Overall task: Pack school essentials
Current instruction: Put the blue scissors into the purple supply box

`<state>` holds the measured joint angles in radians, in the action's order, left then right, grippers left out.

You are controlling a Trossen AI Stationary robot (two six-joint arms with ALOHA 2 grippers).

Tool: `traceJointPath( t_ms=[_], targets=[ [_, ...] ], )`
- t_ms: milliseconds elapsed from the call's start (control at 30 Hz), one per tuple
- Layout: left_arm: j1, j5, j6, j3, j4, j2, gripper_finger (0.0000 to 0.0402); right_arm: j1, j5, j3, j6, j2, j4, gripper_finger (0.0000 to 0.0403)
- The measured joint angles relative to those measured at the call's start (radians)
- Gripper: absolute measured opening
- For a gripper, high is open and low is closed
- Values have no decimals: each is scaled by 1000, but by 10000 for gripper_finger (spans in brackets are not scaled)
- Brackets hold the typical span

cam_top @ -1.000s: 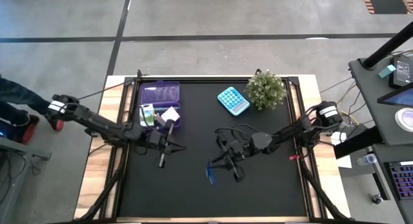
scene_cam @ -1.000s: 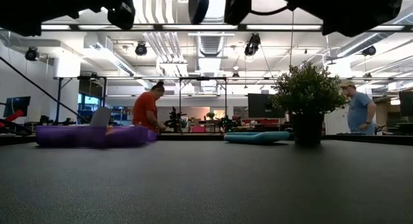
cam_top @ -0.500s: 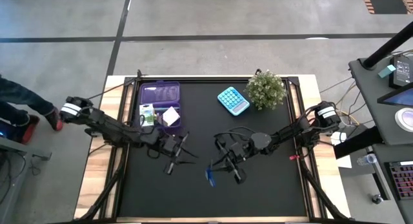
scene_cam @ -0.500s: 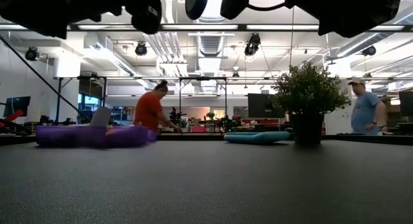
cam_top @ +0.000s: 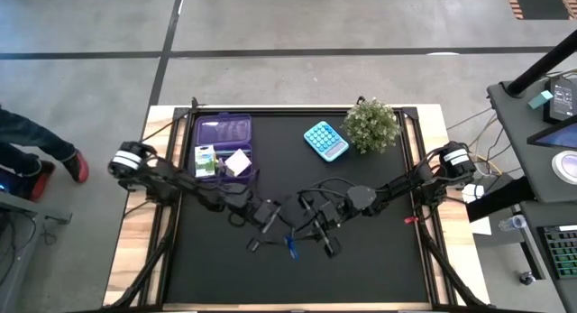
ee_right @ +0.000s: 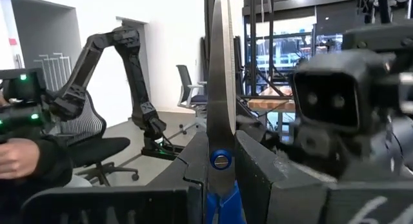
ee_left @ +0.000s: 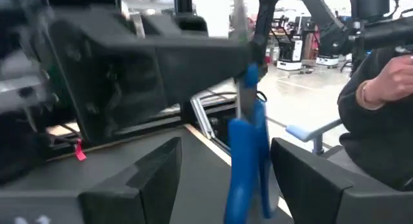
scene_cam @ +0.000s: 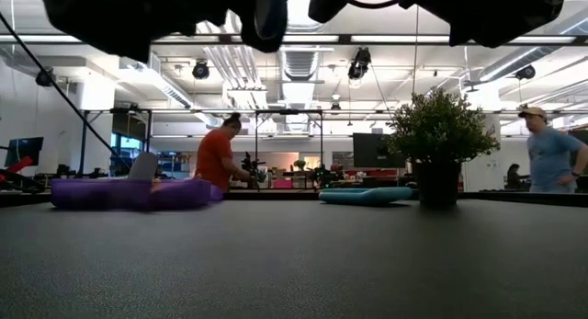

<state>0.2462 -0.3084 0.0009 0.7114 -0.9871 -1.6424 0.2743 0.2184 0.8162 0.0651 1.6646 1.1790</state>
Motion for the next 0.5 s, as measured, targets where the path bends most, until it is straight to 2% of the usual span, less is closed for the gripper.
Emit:
traceJointPath(
  t_ms=[167,267,367,500],
  targets=[
    [-16,-137,-21,42,2,-66,221,0,0,0,-30,0,0,43],
    [-20,-164,-21,43,3,-79,213,0,0,0,-37,0,-3,43],
    [-32,-166,-21,32,2,-77,187,0,0,0,-52,0,-18,43],
    [-45,-167,-21,21,6,-74,129,0,0,0,-66,0,-23,46]
  ],
)
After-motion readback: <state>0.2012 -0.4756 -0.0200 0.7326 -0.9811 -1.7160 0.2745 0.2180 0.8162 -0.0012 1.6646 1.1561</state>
